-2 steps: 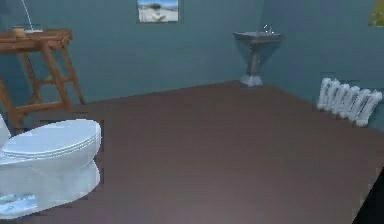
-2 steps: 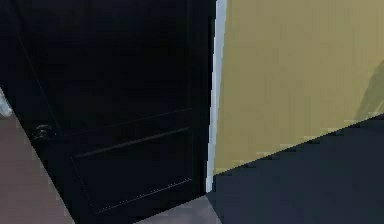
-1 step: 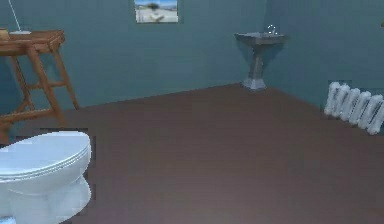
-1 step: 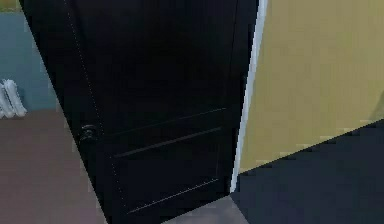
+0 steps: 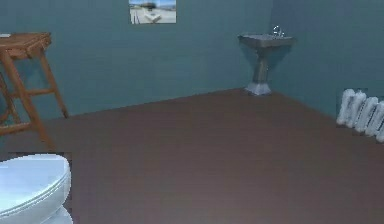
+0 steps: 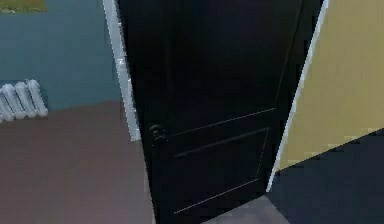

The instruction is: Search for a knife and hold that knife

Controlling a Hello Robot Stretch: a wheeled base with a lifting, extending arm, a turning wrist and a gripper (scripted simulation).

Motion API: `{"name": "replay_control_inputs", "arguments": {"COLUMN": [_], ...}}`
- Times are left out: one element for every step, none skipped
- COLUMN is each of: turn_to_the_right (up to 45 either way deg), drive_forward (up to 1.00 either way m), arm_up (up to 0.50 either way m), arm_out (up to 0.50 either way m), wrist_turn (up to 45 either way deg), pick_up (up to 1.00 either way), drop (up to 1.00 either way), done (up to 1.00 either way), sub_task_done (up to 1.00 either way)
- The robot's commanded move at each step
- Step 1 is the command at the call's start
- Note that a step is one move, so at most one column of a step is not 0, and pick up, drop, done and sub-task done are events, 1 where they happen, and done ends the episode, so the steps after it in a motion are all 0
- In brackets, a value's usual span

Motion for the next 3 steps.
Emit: {"name": "replay_control_inputs", "arguments": {"turn_to_the_right": [9.0,0.0,45.0], "drive_forward": [0.0,0.55,0.0], "arm_up": [0.0,0.0,0.0], "arm_out": [0.0,0.0,0.0], "wrist_turn": [0.0,0.0,0.0], "pick_up": [0.0,0.0,0.0], "drop": [0.0,0.0,0.0], "done": [0.0,0.0,0.0], "sub_task_done": [0.0,0.0,0.0]}}
